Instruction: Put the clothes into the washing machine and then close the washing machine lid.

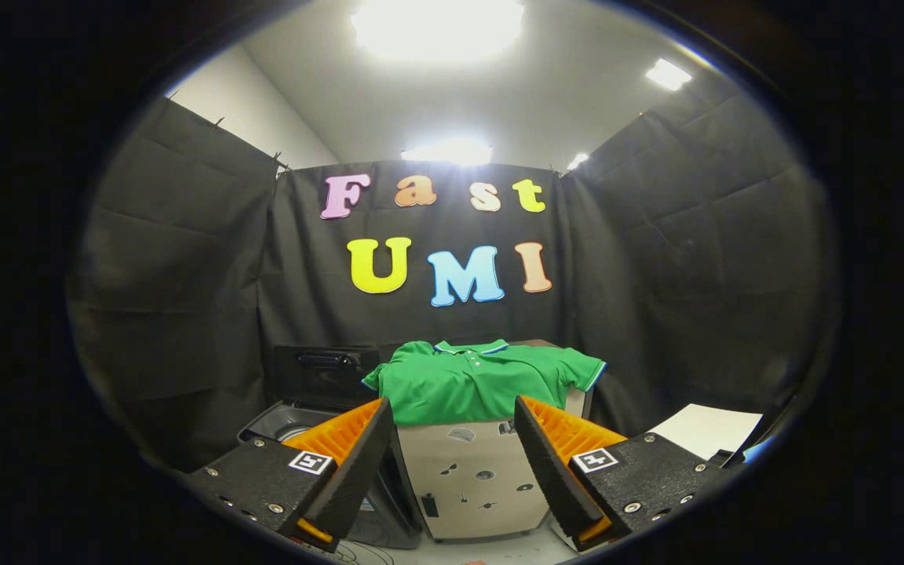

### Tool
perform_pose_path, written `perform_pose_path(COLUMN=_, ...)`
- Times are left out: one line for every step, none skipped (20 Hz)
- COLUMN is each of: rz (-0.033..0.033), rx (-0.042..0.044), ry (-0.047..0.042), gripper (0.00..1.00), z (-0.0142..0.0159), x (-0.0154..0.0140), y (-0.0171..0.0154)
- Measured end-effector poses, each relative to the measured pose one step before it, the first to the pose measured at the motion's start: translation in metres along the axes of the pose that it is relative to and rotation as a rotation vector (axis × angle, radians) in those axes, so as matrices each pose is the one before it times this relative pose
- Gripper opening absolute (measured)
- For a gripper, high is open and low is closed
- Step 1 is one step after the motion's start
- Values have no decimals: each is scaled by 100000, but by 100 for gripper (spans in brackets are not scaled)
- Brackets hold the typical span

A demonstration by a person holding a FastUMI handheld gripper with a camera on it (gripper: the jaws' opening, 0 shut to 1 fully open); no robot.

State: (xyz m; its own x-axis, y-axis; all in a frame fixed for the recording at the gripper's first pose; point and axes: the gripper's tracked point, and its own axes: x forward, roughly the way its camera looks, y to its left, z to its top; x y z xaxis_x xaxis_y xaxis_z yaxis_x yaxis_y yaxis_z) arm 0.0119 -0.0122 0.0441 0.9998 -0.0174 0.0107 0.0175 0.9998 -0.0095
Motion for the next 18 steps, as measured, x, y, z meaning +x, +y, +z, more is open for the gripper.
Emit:
perform_pose_path(rz=0, rx=-142, ry=-237, gripper=95, z=290, x=563, y=-38)
perform_pose_path(rz=196, rx=-394, ry=-572, gripper=95, z=267, x=584, y=-19)
perform_pose_path(rz=394, rx=-548, ry=-425, gripper=95, z=325, x=676, y=-6)
perform_pose_path(rz=431, rx=-827, ry=-60, gripper=95, z=64, x=806, y=-82)
perform_pose_path(rz=178, rx=-486, ry=159, gripper=95, z=164, x=722, y=-112)
perform_pose_path(rz=26, rx=229, ry=432, gripper=95, z=88, x=869, y=-249)
perform_pose_path(rz=272, rx=593, ry=233, gripper=95, z=202, x=758, y=-73)
perform_pose_path(rz=421, rx=613, ry=188, gripper=95, z=323, x=796, y=-8)
perform_pose_path(rz=143, rx=410, ry=591, gripper=95, z=305, x=996, y=-98)
perform_pose_path(rz=170, rx=718, ry=847, gripper=95, z=139, x=996, y=-284)
perform_pose_path(rz=735, rx=815, ry=675, gripper=95, z=184, x=899, y=25)
perform_pose_path(rz=648, rx=676, ry=1069, gripper=95, z=183, x=1062, y=-30)
perform_pose_path(rz=399, rx=347, ry=788, gripper=95, z=252, x=938, y=-170)
perform_pose_path(rz=371, rx=43, ry=453, gripper=95, z=276, x=838, y=-225)
perform_pose_path(rz=255, rx=-202, ry=135, gripper=95, z=439, x=897, y=-260)
perform_pose_path(rz=340, rx=-155, ry=-25, gripper=95, z=370, x=784, y=-231)
perform_pose_path(rz=386, rx=81, ry=278, gripper=95, z=334, x=956, y=-282)
perform_pose_path(rz=418, rx=159, ry=480, gripper=95, z=-1, x=788, y=-161)
